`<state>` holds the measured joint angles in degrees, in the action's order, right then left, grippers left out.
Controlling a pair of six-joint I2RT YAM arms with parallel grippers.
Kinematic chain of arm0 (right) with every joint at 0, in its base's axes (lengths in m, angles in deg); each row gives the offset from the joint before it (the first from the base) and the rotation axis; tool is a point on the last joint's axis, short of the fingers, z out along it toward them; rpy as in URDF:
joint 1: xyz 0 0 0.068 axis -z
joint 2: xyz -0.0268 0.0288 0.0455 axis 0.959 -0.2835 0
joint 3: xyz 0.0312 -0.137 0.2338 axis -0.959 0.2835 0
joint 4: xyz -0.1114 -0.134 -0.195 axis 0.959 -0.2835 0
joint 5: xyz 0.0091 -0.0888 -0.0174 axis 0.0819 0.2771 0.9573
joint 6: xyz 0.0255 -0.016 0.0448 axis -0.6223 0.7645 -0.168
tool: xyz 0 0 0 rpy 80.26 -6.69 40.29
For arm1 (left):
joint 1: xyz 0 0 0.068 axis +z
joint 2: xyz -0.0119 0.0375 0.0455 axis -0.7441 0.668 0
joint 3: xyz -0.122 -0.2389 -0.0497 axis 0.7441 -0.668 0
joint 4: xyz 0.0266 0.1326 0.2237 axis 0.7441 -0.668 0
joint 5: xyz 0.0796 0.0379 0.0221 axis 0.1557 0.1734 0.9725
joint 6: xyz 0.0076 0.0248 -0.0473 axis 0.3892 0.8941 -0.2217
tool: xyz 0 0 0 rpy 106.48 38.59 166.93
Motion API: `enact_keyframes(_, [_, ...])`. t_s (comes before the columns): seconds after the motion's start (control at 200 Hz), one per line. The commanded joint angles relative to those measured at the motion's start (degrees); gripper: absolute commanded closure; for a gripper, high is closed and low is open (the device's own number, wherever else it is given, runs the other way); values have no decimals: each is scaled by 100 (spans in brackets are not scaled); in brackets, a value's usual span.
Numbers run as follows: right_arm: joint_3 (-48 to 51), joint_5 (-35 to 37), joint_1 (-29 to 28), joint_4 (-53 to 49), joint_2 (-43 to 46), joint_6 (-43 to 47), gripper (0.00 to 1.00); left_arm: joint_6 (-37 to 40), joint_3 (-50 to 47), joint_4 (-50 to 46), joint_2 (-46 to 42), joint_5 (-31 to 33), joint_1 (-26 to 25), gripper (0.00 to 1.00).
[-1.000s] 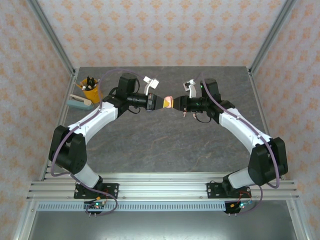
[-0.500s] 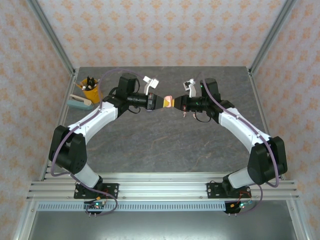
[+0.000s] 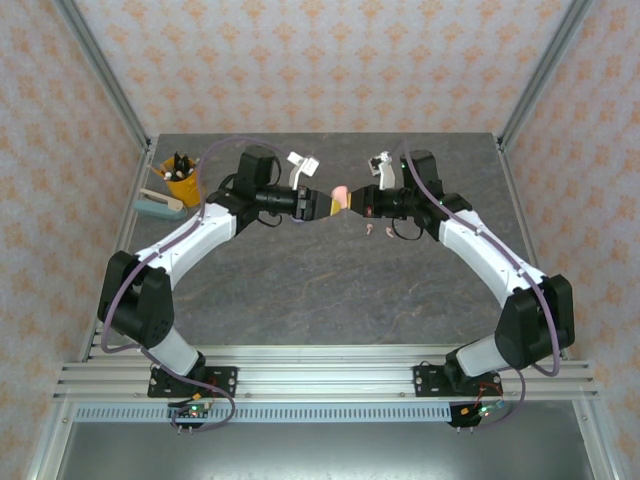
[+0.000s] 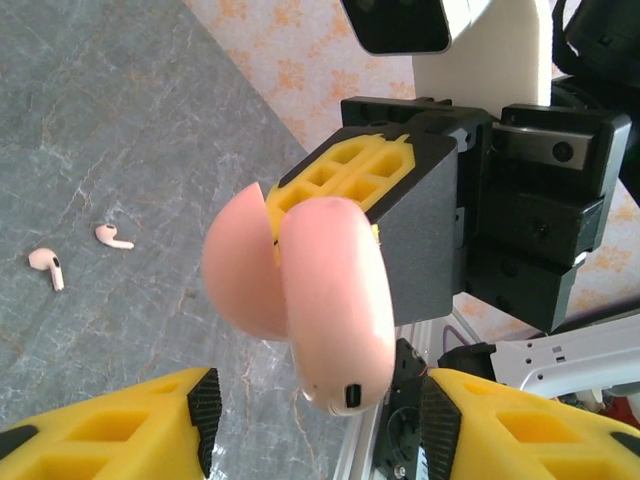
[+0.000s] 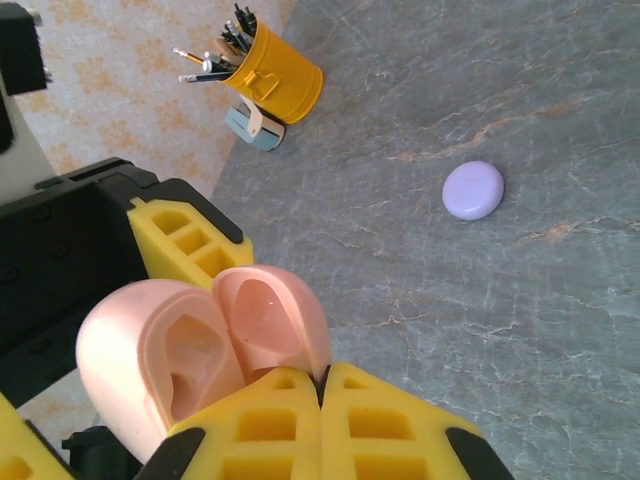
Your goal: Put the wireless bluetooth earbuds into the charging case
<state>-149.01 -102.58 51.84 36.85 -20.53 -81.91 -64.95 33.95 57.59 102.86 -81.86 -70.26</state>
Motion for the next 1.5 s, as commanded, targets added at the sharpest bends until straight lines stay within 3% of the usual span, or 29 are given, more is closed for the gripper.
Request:
enact_keyframes(0.0, [-344,362,6,-682,-10,572,100,476,446,-632,-166,8,94,41])
enact_keyframes(0.275, [-1418,961,-11,-2480,-347,2183,100,2606,1992,-3950,501,-294,187,34])
enact_keyframes(0.455, [-2040,1067,-36,-3208,-551,2815,100,3429,2798,-5261,1206,-598,213,34])
enact_keyframes(0.846, [-2278,1184,-408,-3546,-857,3110,100,3669,3258,-5617,1876,-1086,213,33])
enact_keyframes(1.236, [-2414,1115,-676,-3443,-1100,3016,100,3862,3126,-5767,1998,-1274,154,34])
enact_keyframes(1.496, [-2549,1087,-731,-3487,-1210,3039,100,4074,3249,-6012,2154,-1396,99,44])
